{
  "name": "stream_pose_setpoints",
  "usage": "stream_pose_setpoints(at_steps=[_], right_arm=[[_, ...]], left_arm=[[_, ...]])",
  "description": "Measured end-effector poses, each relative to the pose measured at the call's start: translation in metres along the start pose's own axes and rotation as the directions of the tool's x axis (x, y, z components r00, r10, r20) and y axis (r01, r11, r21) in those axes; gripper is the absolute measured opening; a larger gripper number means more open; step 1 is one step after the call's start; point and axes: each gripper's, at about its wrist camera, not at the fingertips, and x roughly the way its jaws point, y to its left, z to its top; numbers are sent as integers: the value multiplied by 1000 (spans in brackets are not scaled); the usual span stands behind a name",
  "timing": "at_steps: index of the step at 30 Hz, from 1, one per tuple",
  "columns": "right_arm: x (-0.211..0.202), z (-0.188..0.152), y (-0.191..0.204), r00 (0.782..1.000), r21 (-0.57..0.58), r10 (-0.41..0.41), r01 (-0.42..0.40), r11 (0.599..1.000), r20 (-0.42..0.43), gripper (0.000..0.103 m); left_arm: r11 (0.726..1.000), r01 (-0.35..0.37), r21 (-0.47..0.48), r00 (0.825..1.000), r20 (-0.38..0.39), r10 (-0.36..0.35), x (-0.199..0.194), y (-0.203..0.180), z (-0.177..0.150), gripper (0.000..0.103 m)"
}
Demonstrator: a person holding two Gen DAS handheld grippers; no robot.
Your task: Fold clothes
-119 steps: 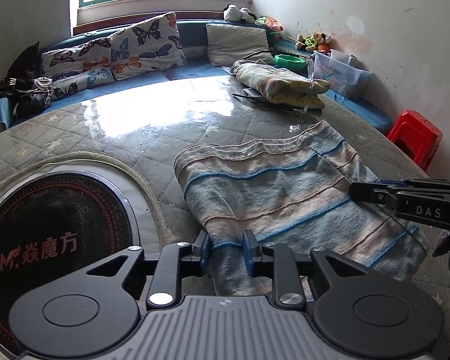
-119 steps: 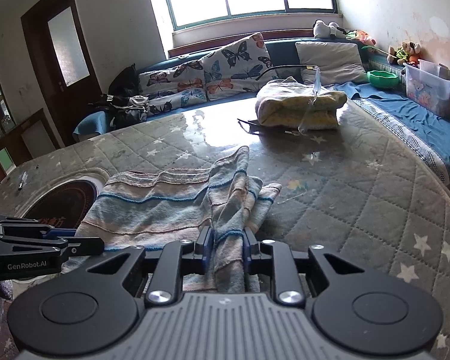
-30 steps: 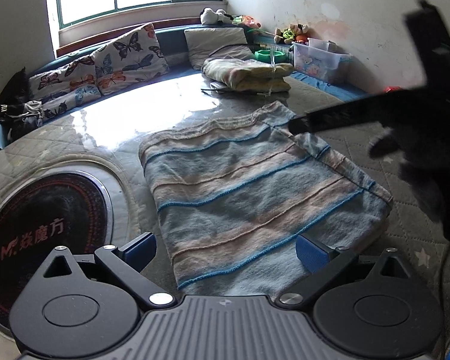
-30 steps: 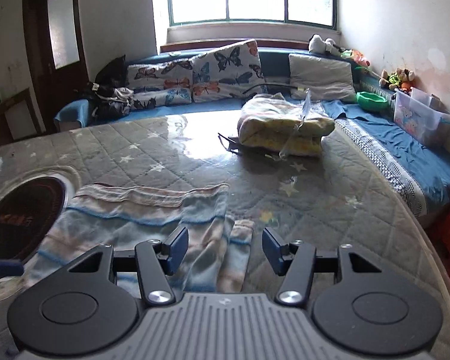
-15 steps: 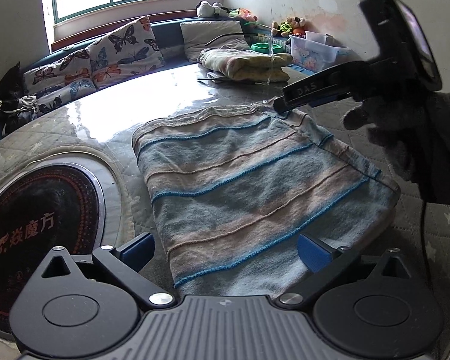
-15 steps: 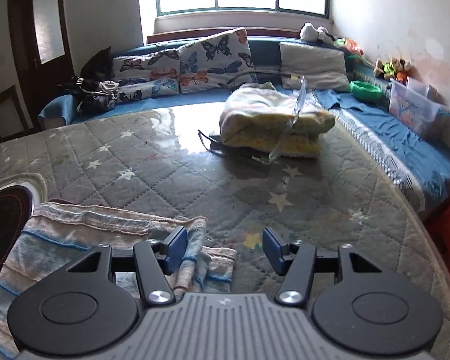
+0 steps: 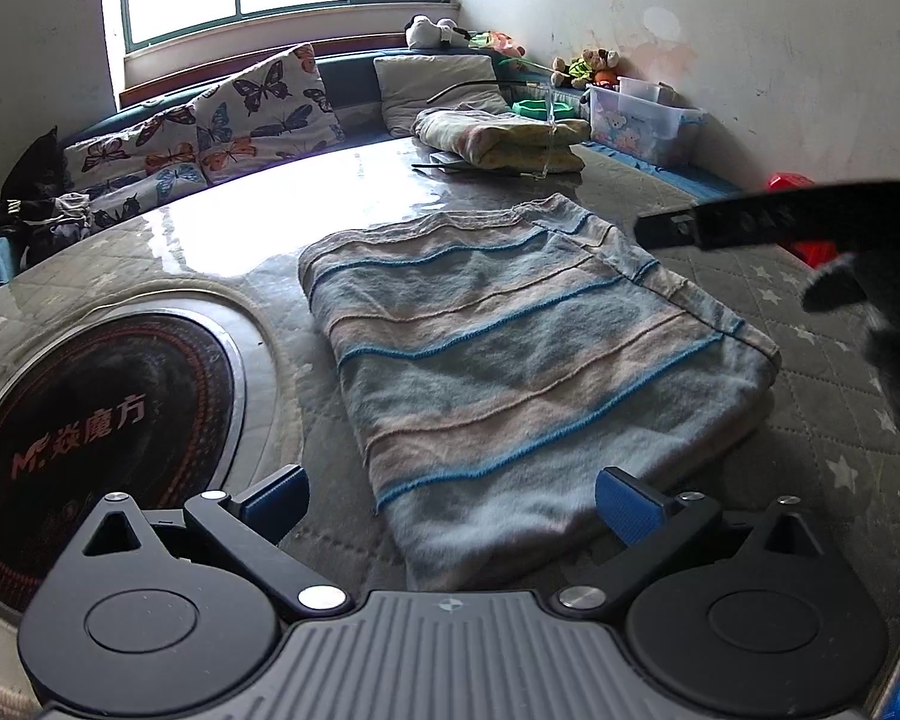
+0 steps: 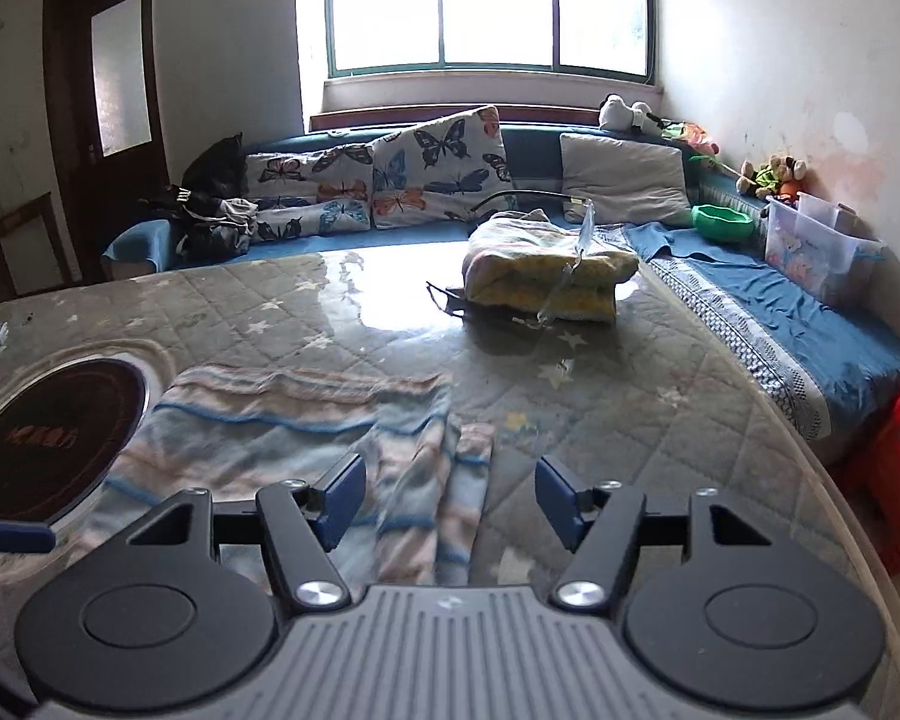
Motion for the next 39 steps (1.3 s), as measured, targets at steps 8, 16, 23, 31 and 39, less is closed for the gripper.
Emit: stream_pose_setpoints(at_steps=[8,16,23,31,39], right_arm=[[-32,-29,12,1000,44,9,-9,999,-2,84],[-50,-50,28,1000,45,-8,8,999,2,103],[-58,-60,39,1000,28,-14,14,1000,12,103],[-64,-66,44,1000,41,-15,15,999,8,103],[-69,-78,51,1000,39,-30,31,999,-4,103]], left_arm=[[1000,-25,-7,1000,6,25,-16,3,-14,103],[999,-46,-18,999,7,46,-26,7,-26,103],[998,-60,-32,998,-2,60,-28,11,-33,103],[997,-67,-37,998,-14,67,-30,8,-37,103],[997,-73,-39,997,-20,72,-33,6,-43,103]])
